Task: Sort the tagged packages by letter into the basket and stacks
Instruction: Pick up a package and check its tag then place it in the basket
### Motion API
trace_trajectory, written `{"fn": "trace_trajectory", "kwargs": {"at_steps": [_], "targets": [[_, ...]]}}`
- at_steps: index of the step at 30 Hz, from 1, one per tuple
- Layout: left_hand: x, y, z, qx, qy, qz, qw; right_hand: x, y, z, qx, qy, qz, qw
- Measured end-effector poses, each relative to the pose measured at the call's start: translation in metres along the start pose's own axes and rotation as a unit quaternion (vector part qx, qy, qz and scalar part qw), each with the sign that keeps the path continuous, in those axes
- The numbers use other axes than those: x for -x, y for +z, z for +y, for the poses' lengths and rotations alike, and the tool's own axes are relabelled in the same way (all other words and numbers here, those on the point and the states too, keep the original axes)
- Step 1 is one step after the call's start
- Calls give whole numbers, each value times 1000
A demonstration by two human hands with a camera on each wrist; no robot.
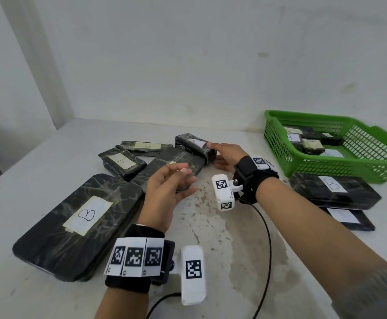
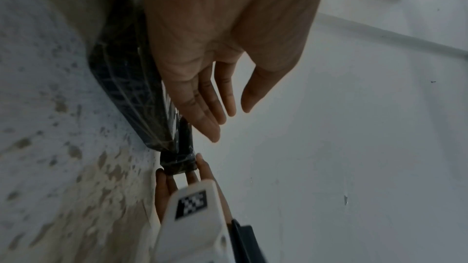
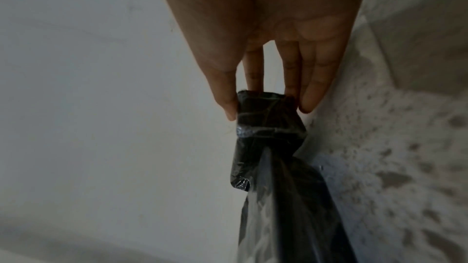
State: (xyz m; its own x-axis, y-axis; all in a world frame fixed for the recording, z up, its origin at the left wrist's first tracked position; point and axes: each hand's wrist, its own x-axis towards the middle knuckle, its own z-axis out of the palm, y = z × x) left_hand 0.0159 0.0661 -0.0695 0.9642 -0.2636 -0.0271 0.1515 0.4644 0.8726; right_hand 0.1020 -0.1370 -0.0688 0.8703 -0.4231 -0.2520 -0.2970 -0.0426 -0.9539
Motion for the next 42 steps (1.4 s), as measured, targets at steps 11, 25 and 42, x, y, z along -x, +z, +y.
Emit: {"fn": "trace_trajectory", "kwargs": {"at_steps": [11,25,42], "targets": [[3,1,4,14,8,0,1000,94,-50,9,-150,-93,-50,983],[8,12,2,-10,-17,-74,997,154,-55,35,-118,-176,-73,975],[15,25,-13,-87,37,-105,990,160,-42,45,-197,-221,-47,954]]}}
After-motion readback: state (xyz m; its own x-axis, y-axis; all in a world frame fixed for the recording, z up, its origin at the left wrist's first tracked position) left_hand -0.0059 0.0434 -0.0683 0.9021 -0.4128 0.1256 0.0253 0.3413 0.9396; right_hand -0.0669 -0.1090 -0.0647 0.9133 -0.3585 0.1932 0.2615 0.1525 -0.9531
